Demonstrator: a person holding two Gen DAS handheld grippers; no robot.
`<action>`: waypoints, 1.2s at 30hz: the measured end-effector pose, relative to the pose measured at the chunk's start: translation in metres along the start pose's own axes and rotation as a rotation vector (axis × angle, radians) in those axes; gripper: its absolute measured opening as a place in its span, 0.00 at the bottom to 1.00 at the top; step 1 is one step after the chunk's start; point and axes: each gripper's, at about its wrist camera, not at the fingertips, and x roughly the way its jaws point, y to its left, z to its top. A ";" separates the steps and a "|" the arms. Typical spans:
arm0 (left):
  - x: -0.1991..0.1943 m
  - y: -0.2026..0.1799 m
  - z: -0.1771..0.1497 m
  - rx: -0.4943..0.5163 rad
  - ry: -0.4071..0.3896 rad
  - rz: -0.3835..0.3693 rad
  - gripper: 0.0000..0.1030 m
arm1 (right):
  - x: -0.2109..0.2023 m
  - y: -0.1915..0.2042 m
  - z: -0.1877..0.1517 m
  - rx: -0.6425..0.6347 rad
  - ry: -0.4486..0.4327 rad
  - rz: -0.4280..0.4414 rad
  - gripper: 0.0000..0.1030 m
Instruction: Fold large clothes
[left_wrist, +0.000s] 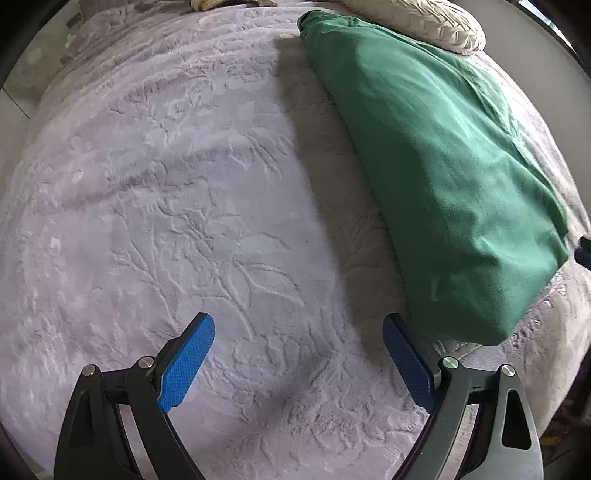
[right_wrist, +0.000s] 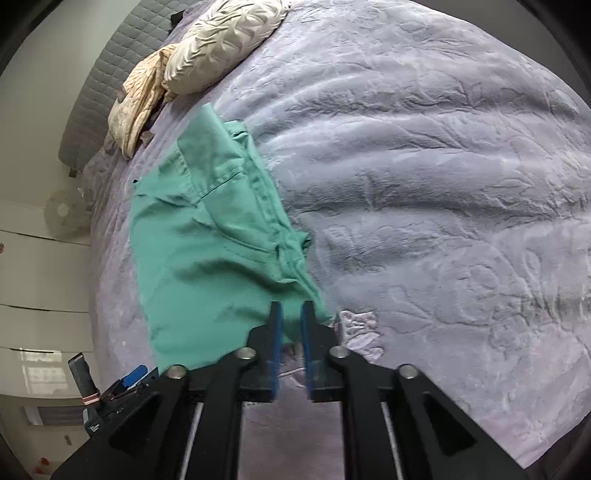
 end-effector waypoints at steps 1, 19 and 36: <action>0.000 -0.001 0.000 -0.006 0.007 0.006 0.91 | -0.001 0.001 -0.001 -0.003 -0.003 0.002 0.69; 0.004 0.004 0.032 -0.061 0.051 0.069 1.00 | 0.011 0.024 0.008 -0.091 -0.006 0.020 1.00; 0.009 -0.022 0.080 -0.090 0.056 -0.061 1.00 | 0.022 0.010 0.037 -0.080 0.095 0.019 1.00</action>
